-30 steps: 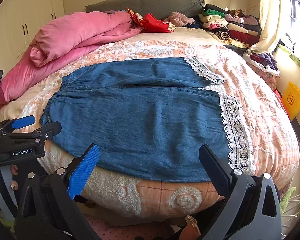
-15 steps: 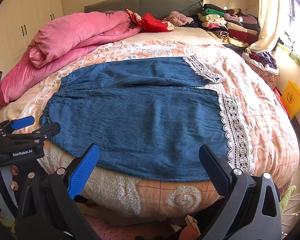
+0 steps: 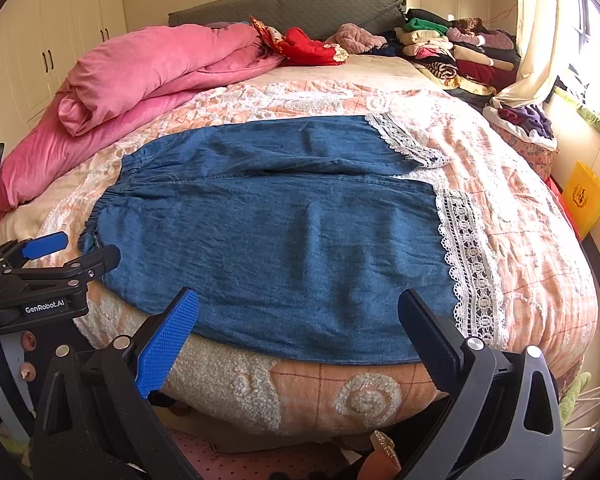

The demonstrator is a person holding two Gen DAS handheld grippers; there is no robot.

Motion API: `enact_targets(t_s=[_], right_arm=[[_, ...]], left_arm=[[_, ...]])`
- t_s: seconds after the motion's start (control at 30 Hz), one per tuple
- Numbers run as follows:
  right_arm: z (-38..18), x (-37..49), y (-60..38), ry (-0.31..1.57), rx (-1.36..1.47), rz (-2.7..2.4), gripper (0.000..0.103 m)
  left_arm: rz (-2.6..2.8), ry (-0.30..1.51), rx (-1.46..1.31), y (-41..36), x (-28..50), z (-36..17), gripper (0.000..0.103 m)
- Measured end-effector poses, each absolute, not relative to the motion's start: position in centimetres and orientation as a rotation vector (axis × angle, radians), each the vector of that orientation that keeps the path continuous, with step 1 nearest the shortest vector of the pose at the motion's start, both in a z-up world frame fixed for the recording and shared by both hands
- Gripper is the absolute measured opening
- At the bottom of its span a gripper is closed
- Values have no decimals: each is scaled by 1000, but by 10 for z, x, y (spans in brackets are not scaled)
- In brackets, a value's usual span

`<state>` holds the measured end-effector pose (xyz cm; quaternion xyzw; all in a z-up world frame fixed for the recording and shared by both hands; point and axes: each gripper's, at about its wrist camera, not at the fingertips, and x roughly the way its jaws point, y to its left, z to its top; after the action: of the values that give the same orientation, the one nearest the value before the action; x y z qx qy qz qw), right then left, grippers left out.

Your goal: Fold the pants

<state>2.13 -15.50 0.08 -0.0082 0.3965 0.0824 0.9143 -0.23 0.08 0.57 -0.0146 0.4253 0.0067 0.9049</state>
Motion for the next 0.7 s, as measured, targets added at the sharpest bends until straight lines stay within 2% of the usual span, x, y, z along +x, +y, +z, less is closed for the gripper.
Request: enact_targets(t_s=[0.7], right_arm=[[-1, 33, -146, 816, -52, 180, 99]], left_arm=[[25, 873, -27, 11, 5, 6, 94]])
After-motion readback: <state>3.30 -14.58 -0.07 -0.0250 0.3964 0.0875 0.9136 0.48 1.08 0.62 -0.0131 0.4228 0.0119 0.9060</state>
